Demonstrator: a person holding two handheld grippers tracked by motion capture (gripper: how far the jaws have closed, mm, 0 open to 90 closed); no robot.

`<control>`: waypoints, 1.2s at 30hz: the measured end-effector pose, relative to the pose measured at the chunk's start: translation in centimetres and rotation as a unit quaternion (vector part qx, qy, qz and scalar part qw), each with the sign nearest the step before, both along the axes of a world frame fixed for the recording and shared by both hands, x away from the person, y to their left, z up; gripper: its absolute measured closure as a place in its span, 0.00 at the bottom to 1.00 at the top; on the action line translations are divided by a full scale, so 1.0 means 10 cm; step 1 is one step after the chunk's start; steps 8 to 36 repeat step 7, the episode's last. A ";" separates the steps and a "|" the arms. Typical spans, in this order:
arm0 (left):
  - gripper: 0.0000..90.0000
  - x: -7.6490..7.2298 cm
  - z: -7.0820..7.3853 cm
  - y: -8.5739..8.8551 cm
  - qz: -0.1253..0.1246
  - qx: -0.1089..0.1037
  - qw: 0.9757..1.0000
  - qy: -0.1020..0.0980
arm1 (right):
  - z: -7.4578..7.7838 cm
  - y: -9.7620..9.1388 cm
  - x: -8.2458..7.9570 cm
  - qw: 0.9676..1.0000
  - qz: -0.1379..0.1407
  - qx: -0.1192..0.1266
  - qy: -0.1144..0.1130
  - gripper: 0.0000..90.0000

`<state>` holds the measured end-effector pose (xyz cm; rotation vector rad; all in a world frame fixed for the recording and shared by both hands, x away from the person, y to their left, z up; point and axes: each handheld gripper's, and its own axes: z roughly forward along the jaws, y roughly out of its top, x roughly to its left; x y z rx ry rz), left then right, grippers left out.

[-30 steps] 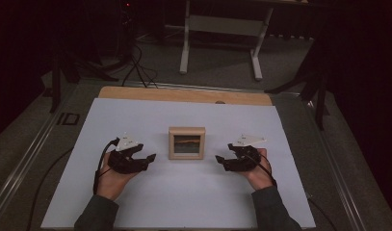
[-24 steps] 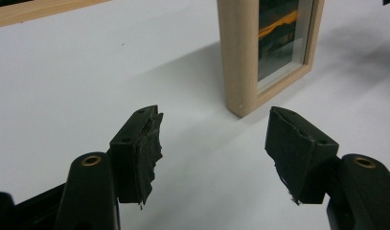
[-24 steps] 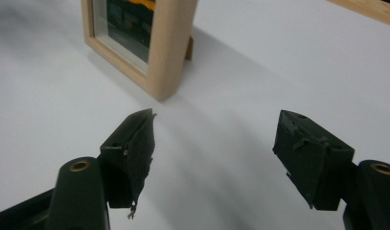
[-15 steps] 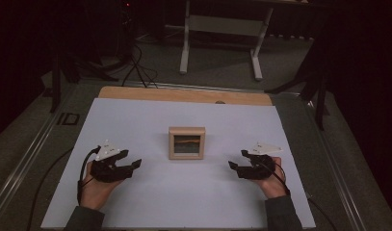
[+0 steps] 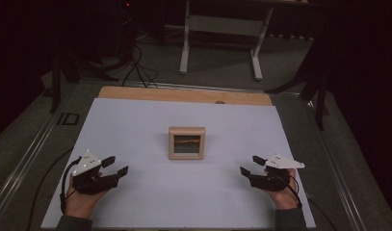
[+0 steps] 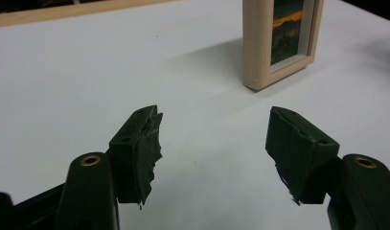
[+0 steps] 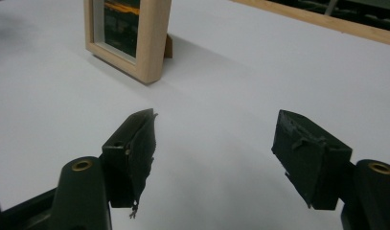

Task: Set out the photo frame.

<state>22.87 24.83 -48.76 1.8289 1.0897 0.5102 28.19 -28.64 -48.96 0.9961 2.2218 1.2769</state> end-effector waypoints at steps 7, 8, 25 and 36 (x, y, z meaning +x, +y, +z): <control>0.40 -0.12 -0.07 0.11 0.007 0.004 1.000 -0.006 | -0.03 -0.11 -0.13 1.000 -0.003 0.004 -0.014 0.35; 0.40 -0.12 -0.07 0.11 0.007 0.004 1.000 -0.006 | -0.03 -0.11 -0.13 1.000 -0.003 0.004 -0.014 0.35; 0.40 -0.12 -0.07 0.11 0.007 0.004 1.000 -0.006 | -0.03 -0.11 -0.13 1.000 -0.003 0.004 -0.014 0.35; 0.40 -0.12 -0.07 0.11 0.007 0.004 1.000 -0.006 | -0.03 -0.11 -0.13 1.000 -0.003 0.004 -0.014 0.35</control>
